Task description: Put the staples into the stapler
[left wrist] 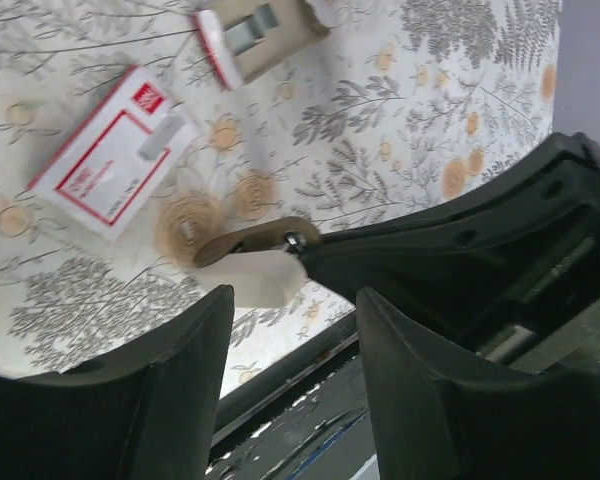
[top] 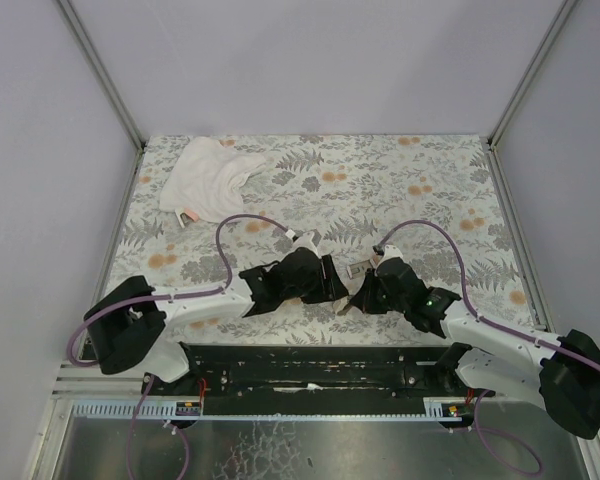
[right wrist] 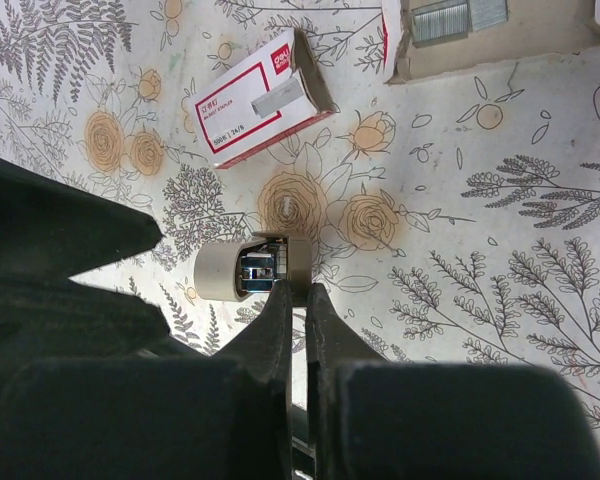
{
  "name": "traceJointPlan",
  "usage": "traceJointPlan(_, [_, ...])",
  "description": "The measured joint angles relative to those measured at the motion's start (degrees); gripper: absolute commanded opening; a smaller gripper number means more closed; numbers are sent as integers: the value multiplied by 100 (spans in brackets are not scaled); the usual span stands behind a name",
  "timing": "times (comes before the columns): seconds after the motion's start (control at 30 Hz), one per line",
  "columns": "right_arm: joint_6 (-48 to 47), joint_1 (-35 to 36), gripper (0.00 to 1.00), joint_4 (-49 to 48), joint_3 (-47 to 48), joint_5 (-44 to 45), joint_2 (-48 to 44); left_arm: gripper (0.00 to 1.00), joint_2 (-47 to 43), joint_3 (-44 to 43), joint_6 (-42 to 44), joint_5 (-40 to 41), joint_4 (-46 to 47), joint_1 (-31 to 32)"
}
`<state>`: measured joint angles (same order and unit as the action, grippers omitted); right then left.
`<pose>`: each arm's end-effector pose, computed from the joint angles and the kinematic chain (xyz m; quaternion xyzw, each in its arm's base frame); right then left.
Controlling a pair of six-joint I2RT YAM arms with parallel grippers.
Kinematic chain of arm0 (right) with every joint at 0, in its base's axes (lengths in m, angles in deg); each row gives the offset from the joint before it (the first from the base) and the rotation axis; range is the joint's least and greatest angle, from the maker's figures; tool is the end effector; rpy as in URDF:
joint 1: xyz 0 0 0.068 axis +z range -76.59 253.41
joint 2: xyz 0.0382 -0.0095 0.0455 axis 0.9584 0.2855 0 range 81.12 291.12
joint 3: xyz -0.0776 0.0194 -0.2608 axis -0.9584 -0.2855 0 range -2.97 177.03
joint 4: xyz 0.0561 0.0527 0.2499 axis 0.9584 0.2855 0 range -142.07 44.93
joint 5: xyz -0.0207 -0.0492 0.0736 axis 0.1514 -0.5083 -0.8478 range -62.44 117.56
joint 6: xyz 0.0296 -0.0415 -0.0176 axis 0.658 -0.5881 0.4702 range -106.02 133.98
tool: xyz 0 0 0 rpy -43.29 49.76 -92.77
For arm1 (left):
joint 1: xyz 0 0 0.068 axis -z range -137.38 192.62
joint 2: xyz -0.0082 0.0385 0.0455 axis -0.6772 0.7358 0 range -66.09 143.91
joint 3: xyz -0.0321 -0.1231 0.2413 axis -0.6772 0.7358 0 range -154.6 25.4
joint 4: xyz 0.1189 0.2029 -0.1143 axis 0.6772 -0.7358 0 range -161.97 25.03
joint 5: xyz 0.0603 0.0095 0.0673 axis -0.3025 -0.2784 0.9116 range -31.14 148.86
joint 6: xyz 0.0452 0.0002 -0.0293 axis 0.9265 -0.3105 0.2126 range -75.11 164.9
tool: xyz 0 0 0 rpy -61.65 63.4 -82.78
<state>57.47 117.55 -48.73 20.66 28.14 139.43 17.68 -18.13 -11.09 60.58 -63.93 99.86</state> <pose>0.1462 0.1414 0.1806 -0.0029 0.8988 0.3002 0.3194 0.1644 -0.2535 0.1941 0.0035 0.9033 -0.3506 0.2473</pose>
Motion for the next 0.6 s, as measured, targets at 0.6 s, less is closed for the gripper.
traceJointPlan(0.6, [-20, 2, 0, 17, 52, 2, 31, 38, 739, -363, 142, 190, -96, 188])
